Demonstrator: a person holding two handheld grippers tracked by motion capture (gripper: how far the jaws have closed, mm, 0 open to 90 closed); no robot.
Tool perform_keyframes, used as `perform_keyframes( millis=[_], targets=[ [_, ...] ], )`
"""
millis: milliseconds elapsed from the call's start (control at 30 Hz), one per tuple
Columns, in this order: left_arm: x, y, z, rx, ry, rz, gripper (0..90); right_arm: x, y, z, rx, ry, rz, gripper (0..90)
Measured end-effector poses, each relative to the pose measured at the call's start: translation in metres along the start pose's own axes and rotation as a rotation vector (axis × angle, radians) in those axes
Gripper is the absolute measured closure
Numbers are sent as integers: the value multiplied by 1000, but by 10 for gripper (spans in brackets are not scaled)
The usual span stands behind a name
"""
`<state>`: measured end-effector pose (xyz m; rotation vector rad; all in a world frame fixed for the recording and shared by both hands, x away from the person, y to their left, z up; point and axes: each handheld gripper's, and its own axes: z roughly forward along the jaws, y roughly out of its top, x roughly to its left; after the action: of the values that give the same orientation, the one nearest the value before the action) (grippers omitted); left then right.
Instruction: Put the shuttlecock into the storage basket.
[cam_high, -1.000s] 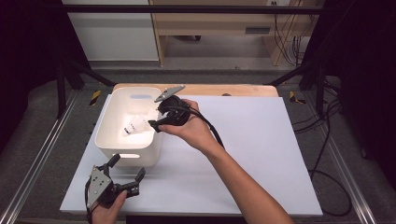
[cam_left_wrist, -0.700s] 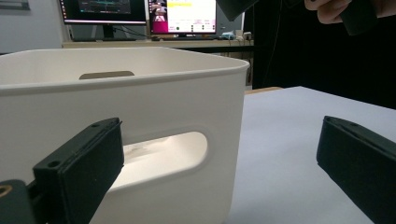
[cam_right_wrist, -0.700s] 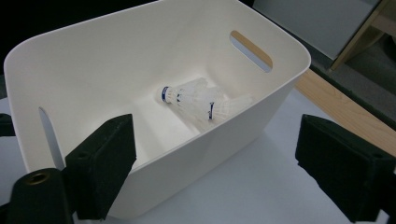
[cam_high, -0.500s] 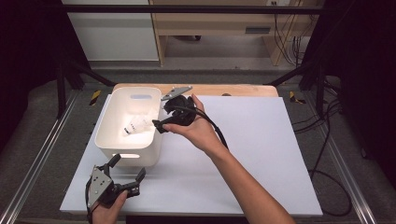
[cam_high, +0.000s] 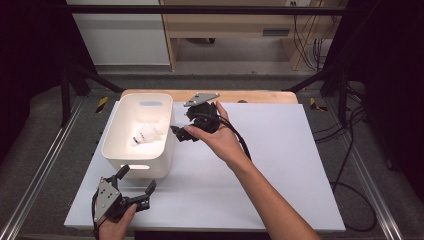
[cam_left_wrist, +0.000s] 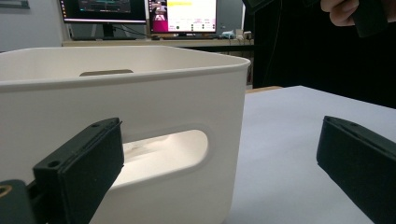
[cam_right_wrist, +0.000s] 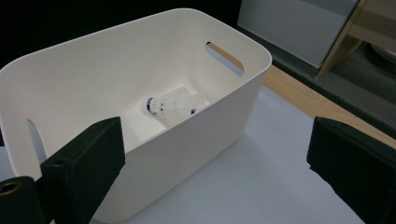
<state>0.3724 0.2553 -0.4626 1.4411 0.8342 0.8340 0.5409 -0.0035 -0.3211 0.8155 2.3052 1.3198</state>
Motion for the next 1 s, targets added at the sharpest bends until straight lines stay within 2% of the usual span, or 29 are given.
perform_keyframes(
  millis=[133,467,867,1000],
  targets=[
    [1,0,-1,-2,4,-2,8,-3,-1,-6,-26,-10,8,47],
    [-2,1,0,2,-2,6,8,-9,-4,-26,-75,-48,-9,48],
    [-2,0,1,4,-1,11,8,-17,-6,-43,-146,-100,19,43],
    [-1,0,0,4,1,8,8,-20,-8,-48,-153,-101,31,44]
  ],
)
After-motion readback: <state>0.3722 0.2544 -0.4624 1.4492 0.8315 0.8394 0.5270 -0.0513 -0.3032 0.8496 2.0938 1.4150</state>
